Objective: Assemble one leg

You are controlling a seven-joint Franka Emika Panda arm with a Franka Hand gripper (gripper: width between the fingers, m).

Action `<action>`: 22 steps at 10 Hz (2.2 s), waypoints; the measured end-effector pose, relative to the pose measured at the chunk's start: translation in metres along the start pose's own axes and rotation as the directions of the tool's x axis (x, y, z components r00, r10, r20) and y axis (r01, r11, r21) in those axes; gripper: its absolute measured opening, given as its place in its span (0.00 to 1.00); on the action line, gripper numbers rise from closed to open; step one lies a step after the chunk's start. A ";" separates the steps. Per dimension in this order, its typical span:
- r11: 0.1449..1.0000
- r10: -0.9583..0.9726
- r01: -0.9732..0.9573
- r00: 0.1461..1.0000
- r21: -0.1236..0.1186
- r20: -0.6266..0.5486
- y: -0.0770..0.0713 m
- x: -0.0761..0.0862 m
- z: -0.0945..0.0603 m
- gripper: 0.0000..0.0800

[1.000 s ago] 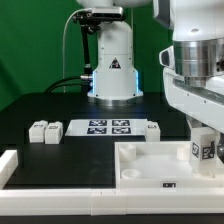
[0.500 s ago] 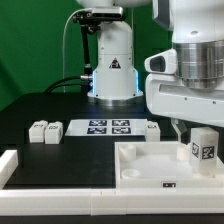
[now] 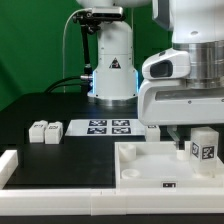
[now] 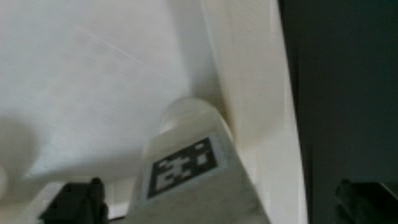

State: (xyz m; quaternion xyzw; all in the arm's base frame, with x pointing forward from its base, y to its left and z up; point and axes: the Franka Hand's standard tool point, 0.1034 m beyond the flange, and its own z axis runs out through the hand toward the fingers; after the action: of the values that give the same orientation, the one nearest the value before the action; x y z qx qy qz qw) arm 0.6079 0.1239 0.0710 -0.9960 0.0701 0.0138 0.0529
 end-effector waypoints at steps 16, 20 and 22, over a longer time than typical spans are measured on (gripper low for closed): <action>0.714 0.700 -0.699 0.715 0.028 0.008 0.005 0.004 0.001 0.36; 0.507 0.862 -0.862 0.507 0.025 0.015 0.004 0.004 0.001 0.37; 0.543 0.840 -0.840 0.543 0.026 0.015 0.003 0.003 0.001 0.58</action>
Offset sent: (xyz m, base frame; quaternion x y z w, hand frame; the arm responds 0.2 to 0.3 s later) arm 0.0000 0.0000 0.0000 0.0000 0.0000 0.0000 1.0000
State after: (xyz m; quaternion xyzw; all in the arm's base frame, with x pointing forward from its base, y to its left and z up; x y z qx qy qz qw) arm 0.6108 0.1206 0.0693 -0.8404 0.5379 0.0368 0.0546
